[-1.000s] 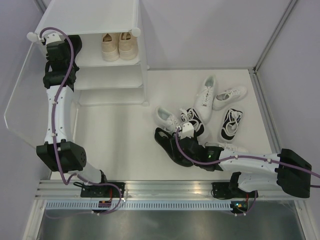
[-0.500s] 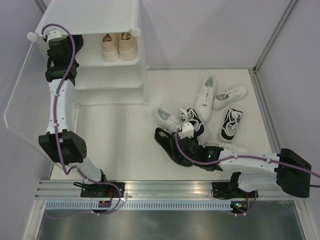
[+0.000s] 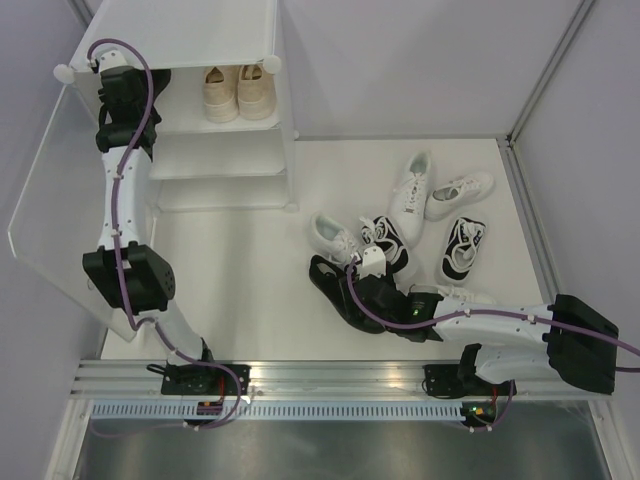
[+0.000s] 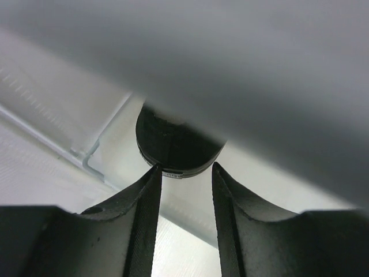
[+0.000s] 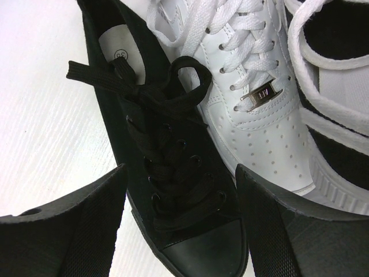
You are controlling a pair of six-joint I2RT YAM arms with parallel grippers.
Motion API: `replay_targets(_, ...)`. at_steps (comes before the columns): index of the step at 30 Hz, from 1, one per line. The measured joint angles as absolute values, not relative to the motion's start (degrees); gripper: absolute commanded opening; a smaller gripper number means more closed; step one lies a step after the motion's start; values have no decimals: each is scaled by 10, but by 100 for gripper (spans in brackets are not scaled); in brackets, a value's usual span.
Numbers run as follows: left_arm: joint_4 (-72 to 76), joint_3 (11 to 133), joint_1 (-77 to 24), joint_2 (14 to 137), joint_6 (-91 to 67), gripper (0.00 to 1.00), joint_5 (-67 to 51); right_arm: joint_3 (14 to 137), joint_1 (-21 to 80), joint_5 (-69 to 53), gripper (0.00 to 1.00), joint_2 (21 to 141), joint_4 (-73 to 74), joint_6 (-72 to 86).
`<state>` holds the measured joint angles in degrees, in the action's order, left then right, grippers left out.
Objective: Place and organize the shoes in the shoe cabinet
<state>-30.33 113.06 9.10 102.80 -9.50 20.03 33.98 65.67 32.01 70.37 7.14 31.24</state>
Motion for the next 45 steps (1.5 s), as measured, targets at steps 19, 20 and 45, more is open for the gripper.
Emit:
replay_targets(19, -298, 1010, 90, 904, -111, 93, 98, 340, 657, 324, 79, 684, 77, 312)
replay_targets(20, -302, 990, 90, 874, -113, 94, 82, 340, 657, 324, 79, 679, 77, 312)
replay_targets(45, -376, 604, -361, 630, -87, 88, -99, 340, 657, 449, 82, 425, 213, 313)
